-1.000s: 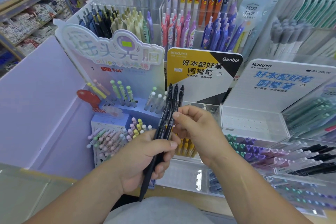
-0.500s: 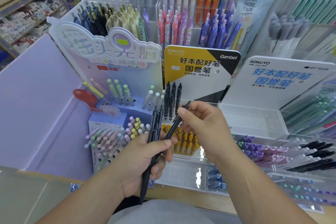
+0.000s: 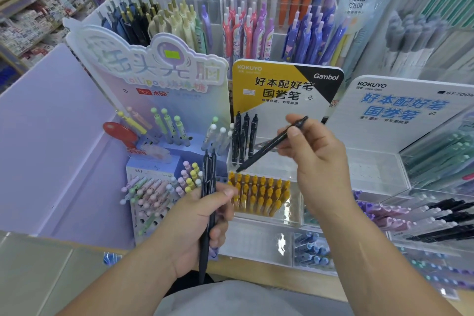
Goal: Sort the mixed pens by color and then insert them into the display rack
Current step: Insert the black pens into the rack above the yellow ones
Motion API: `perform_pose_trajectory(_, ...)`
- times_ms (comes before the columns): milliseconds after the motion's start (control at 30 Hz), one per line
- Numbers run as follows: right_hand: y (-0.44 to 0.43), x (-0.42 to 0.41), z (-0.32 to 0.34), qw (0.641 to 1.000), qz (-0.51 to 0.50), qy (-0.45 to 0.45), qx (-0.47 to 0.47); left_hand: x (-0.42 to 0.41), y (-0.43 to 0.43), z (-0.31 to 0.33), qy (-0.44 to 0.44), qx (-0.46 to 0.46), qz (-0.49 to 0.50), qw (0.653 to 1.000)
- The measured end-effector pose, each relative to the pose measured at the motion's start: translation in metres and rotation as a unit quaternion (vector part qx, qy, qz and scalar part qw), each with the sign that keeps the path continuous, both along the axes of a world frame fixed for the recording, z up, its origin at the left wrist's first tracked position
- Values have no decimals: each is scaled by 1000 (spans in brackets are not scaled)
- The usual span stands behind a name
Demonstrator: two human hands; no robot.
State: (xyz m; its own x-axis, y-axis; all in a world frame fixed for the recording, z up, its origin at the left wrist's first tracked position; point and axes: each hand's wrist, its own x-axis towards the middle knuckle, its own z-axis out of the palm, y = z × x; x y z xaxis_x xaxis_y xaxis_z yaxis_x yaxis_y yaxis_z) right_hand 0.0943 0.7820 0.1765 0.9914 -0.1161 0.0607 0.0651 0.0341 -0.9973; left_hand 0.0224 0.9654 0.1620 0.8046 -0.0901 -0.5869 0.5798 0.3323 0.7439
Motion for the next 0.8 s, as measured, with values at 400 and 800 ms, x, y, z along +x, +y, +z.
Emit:
perform_pose_trajectory(400, 8, 14, -18, 913, 40, -190, -358, 6, 10, -4, 8, -33, 30, 999)
perform_pose_trajectory(800, 27, 13, -36, 907, 49, -140, -395, 1, 14, -7, 33, -98, 44, 994)
